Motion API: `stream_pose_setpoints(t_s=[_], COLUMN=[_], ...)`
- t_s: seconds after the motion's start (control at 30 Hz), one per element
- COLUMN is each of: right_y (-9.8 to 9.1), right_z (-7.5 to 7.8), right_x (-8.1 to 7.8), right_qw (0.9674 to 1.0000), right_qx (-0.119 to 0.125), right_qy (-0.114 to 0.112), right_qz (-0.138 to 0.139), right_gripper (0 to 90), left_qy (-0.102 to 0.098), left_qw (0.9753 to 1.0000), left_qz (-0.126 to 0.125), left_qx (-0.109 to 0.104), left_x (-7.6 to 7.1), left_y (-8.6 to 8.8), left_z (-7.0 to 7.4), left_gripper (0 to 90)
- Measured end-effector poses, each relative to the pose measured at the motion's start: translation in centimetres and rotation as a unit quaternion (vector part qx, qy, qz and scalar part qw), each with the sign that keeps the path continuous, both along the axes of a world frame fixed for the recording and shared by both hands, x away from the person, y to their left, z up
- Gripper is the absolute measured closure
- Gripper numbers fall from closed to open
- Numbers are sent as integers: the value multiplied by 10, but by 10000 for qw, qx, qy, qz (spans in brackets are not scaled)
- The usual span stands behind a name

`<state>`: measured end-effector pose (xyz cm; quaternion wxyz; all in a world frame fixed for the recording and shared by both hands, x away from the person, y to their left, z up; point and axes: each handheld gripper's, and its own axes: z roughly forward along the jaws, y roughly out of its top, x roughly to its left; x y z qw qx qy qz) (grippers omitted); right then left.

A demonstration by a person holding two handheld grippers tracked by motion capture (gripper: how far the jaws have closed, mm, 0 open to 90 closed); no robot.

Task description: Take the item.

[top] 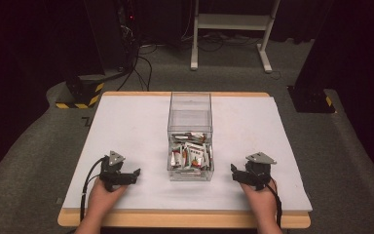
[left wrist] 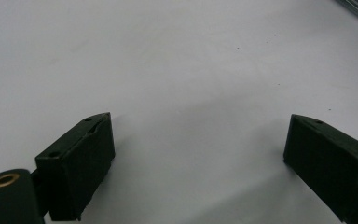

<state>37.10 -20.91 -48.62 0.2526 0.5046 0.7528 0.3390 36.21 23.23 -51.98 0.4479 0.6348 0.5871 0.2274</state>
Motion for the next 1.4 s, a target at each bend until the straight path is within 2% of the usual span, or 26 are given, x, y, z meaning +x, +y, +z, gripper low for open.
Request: stream_pose_setpoints(t_s=[0.23,0.43,0.87,1.4], right_y=[2,3,7,26], right_z=[5,9,15,27], right_x=[-3,-6,-9,-17], right_qw=[9999,9996,9990,9965], right_qx=[27,144,188,207], right_qy=[-86,-150,-275,-461], right_qz=[97,177,302,659], right_gripper=[157,178,179,181], left_qy=[-9,-2,5,-5], left_qw=[10000,10000,10000,10000], left_qz=[12,3,-6,2], left_qx=[-18,-3,7,-7], left_x=[0,0,0,0], left_y=[0,0,0,0], left_z=[0,0,0,0], left_gripper=[87,87,87,87])
